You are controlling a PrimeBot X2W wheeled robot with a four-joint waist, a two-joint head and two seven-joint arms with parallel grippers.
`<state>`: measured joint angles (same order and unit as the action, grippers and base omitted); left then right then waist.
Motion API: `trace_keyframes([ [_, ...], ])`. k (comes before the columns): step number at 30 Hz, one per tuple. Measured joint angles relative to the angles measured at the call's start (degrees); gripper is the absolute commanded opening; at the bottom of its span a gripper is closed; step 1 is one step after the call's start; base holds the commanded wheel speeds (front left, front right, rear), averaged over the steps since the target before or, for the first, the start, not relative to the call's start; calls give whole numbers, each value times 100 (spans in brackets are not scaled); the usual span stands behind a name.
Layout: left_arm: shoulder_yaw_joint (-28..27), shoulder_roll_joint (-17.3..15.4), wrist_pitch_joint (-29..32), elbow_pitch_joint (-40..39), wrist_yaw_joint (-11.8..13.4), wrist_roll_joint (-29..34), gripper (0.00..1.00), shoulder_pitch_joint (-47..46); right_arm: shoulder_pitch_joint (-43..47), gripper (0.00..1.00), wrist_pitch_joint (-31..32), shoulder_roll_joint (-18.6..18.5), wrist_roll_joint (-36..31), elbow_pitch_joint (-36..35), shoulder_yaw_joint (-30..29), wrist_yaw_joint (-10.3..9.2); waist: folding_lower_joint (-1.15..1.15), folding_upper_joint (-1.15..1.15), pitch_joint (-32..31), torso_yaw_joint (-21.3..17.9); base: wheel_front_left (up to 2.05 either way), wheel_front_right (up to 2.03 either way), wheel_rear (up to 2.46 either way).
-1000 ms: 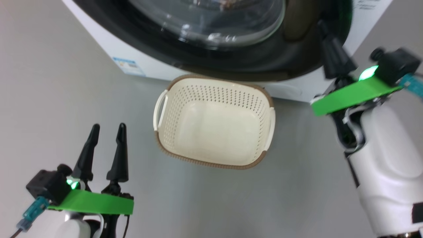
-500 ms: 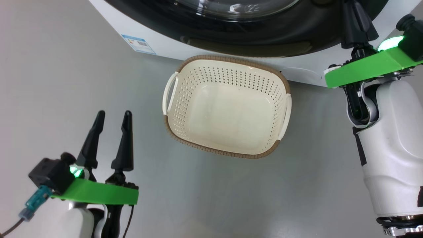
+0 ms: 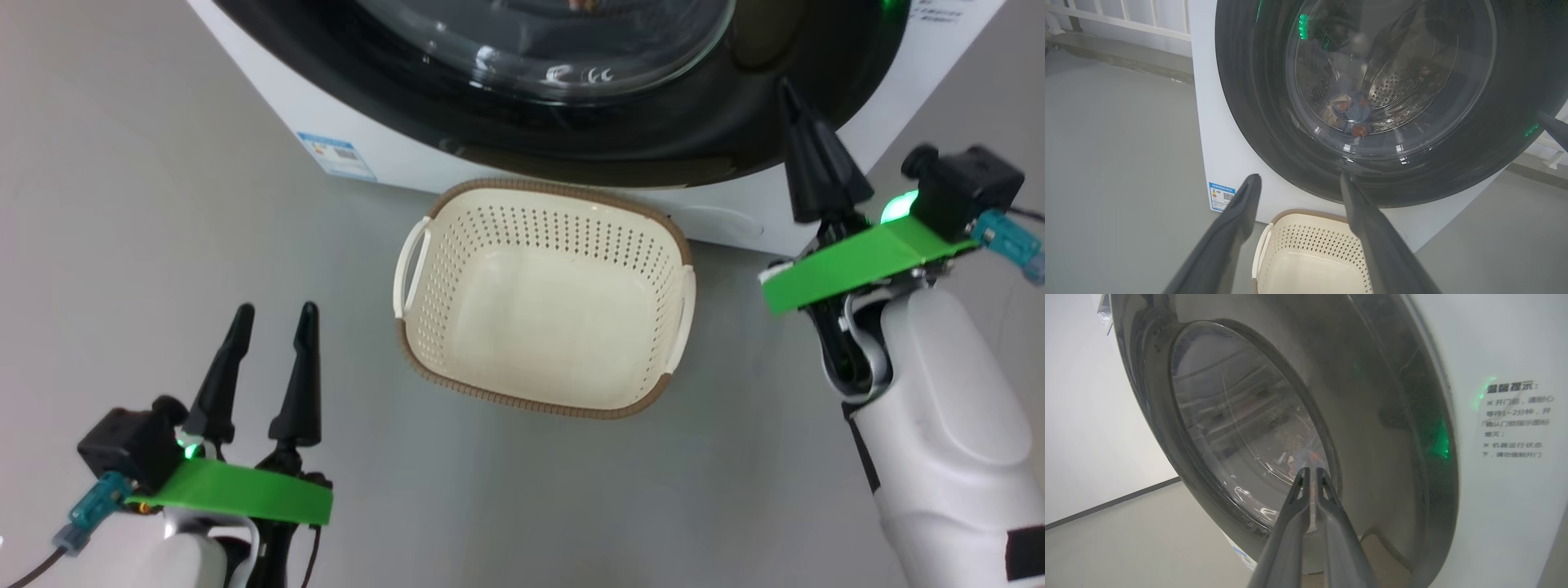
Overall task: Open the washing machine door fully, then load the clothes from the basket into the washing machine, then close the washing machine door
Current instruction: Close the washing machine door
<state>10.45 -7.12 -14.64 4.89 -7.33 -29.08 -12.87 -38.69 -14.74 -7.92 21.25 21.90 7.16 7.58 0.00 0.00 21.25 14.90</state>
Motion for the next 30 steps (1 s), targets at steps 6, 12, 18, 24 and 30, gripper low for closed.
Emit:
trace_keyframes([
  [6, -47, -160, 0, 189, 0, 1, 100, 173, 480, 100, 1, 13, 69, -25, 133, 0, 0, 0, -302, -153, 0, 0, 0],
  [12, -98, -294, 0, 377, 0, 0, 100, 376, 1083, 100, 1, 23, 123, -36, 167, 0, 0, 0, -631, -330, 0, 0, 0],
  [18, -147, -396, 0, 498, 0, 1, 100, 567, 1527, 100, 1, 66, 205, -66, 151, 0, 0, 0, -882, -541, 0, 0, 0],
  [24, -277, -470, 1, 587, 0, 0, 100, 765, 1992, 100, 1, 123, 205, -121, 46, 0, 0, 0, -1123, -883, 0, 0, 0],
  [30, -453, -506, 1, 620, 0, 0, 100, 940, 2381, 100, 1, 132, 205, -162, -124, -1, 0, 0, -1327, -1232, 0, 0, 0],
])
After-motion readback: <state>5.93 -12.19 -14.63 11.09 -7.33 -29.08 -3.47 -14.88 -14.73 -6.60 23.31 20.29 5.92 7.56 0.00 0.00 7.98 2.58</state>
